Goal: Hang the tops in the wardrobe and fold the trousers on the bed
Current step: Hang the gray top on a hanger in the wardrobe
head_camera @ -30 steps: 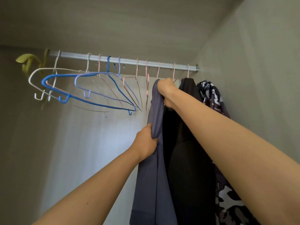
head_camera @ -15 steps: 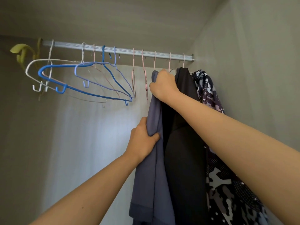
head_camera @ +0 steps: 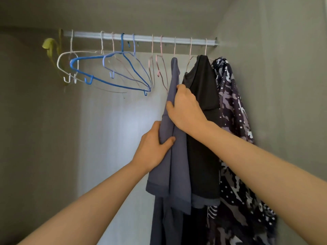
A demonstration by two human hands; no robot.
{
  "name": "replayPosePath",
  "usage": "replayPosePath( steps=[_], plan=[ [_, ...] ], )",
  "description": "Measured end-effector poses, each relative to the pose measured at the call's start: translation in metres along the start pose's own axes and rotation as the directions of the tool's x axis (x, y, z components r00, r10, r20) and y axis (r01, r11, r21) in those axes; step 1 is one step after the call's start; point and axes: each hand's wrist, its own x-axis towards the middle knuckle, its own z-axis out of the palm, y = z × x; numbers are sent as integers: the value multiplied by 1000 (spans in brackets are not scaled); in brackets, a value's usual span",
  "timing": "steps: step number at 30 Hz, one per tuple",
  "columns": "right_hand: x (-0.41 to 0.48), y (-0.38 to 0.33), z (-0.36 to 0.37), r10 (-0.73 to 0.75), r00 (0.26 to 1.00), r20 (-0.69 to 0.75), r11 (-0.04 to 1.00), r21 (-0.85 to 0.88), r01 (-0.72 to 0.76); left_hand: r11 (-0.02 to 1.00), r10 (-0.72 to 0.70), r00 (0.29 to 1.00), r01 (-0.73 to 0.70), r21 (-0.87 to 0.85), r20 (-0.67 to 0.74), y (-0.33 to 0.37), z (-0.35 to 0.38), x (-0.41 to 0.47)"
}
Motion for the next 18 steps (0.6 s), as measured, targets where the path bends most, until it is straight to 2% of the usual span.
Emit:
replayPosePath(
  steps=[4, 9, 14, 18],
  plan=[
    [-43, -11, -3, -48, 999, 21, 991, -127, 50, 997, -59, 997, 56, 56, 53, 1, -16, -35],
    [-96, -28, -6, -100, 990, 101, 981, -153, 115, 975, -109, 994, 113, 190, -29, 3, -41, -82],
    [-158, -65, -5, -127, 966, 225, 990, -36, 138, 948, -139, 986, 159, 276, -91, 7, -67, -148],
    [-213, -99, 3, -213, 928, 306, 977, 95, 193, 890, -147, 977, 199, 410, -155, 7, -95, -218]
  ],
)
